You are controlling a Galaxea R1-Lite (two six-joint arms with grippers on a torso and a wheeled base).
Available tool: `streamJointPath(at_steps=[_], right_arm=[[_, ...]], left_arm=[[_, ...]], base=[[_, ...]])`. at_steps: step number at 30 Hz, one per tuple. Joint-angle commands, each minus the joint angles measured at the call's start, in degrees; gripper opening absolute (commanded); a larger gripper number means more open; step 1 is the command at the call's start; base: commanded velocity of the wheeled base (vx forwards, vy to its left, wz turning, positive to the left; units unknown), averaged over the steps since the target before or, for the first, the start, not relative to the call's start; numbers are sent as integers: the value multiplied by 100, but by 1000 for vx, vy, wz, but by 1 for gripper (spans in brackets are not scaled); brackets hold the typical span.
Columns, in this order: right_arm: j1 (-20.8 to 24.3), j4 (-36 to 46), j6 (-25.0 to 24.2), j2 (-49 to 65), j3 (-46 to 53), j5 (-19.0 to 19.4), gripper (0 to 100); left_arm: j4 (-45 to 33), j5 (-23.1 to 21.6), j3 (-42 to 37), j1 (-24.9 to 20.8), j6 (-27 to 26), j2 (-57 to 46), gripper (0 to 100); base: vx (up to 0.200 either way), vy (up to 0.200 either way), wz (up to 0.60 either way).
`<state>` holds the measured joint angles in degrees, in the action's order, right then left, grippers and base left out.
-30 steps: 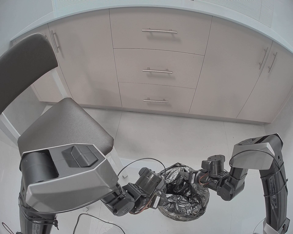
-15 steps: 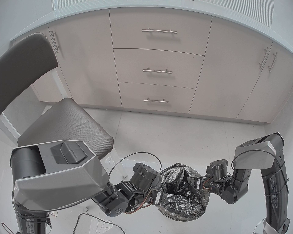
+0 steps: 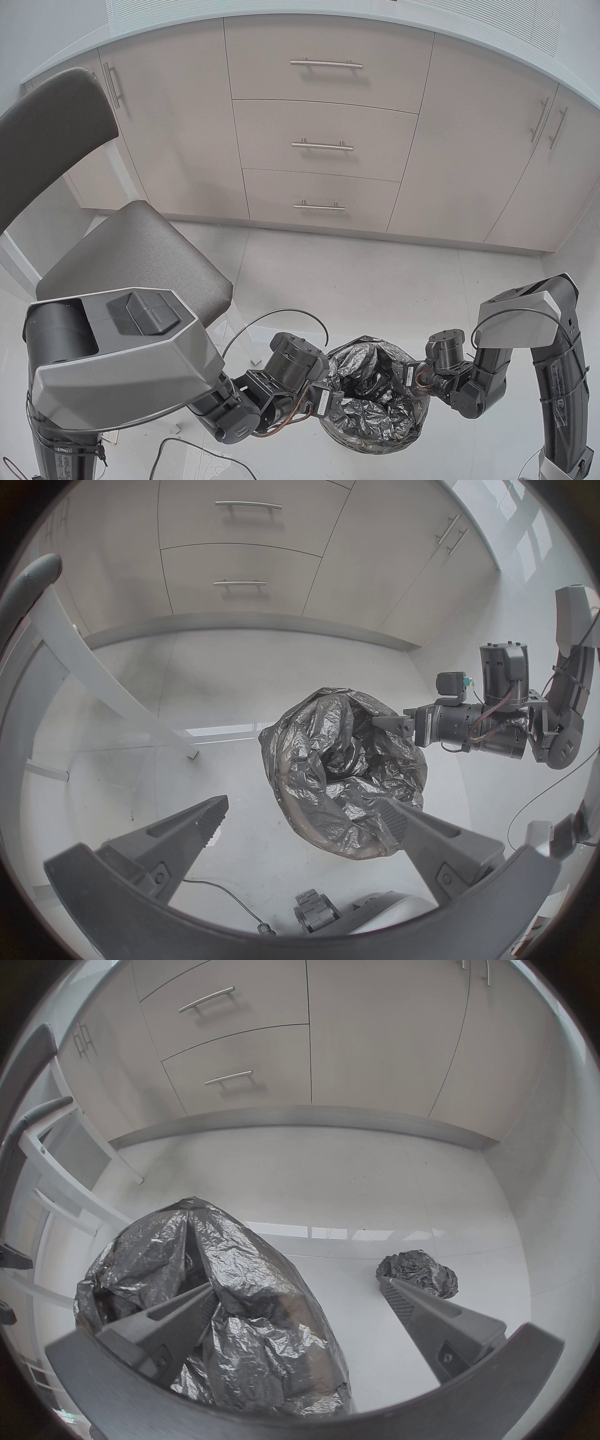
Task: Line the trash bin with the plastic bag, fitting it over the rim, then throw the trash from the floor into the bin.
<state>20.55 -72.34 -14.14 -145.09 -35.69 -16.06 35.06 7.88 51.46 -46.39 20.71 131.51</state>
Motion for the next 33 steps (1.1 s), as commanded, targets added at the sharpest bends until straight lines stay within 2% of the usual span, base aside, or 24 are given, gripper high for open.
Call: streamJointPath(at_steps=[1, 4, 6, 8, 18, 21, 23, 25, 26, 27, 33], right_arm=[[1, 80, -27, -19, -43, -91, 100], [1, 106, -115, -10, -87, -302, 100], [1, 97, -124, -19, -87, -302, 100], [1, 53, -352, -37, -87, -460, 100], [36, -35, -722, -10, 115, -381, 100], [63, -553, -774, -19, 388, -20, 100], [63, -1599, -766, 34, 941, 762, 100], [72, -1766, -766, 104, 1399, 1403, 100], [72, -1766, -766, 104, 1399, 1403, 100], [80, -1766, -783, 245, 1601, 1764, 100], [72, -1766, -1100, 280, 1592, 1799, 100]], left_arm=[[1, 4, 5, 42, 3, 41, 100], [10, 4, 5, 59, 3, 94, 100], [10, 4, 5, 59, 3, 103, 100], [10, 12, 49, 59, 3, 208, 100], [212, 21, 84, 77, 12, 402, 100], [282, 21, 101, 68, 12, 454, 100], [282, 21, 172, 59, 12, 472, 100], [300, 47, 277, 59, 56, 481, 100], [300, 47, 277, 59, 56, 481, 100], [326, 56, 435, 68, 117, 481, 100], [177, 83, 822, 86, 161, 560, 100]], base=[[0, 0, 0], [0, 0, 0], [0, 0, 0], [0, 0, 0], [0, 0, 0], [0, 0, 0], [0, 0, 0], [0, 0, 0], [0, 0, 0], [0, 0, 0], [0, 0, 0]])
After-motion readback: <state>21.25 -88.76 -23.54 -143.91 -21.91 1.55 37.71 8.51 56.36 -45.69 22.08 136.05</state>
